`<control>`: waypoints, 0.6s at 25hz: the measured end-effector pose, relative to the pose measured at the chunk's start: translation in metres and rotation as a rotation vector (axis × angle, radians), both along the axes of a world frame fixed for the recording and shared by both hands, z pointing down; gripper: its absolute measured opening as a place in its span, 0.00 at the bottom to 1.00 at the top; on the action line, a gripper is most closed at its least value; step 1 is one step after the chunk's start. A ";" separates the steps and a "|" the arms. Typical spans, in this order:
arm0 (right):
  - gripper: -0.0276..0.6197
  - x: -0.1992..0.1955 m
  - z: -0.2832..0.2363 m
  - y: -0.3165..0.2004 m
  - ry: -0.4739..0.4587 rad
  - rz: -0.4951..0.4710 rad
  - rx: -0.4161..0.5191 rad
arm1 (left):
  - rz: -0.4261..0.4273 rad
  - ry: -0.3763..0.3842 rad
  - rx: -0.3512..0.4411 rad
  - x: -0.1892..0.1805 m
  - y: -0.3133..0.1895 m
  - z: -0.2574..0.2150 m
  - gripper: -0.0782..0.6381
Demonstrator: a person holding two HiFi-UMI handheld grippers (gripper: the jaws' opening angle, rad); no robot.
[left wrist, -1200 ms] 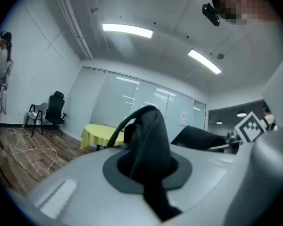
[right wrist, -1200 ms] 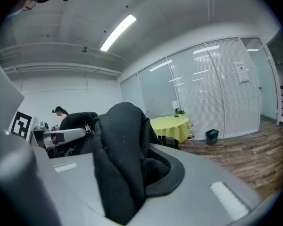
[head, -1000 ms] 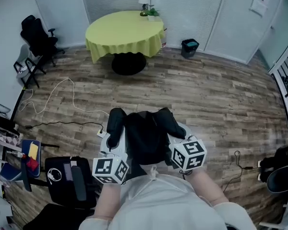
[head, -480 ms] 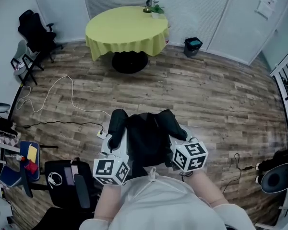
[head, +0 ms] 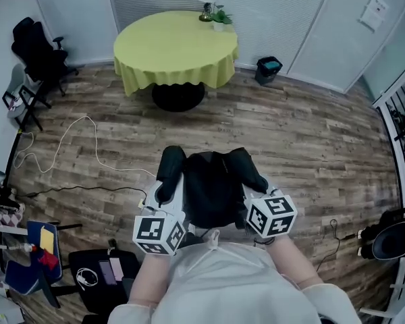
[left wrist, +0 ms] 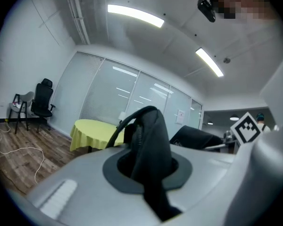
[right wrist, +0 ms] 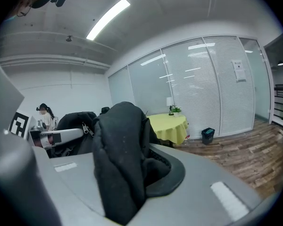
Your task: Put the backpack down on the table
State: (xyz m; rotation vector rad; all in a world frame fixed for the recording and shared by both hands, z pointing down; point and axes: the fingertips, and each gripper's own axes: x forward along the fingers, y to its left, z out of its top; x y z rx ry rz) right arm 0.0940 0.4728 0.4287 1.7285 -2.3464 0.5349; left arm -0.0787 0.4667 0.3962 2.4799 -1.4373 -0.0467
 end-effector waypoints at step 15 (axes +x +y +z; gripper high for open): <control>0.09 -0.073 0.018 -0.114 -0.052 -0.026 -0.056 | -0.023 -0.039 -0.058 -0.073 -0.112 0.011 0.15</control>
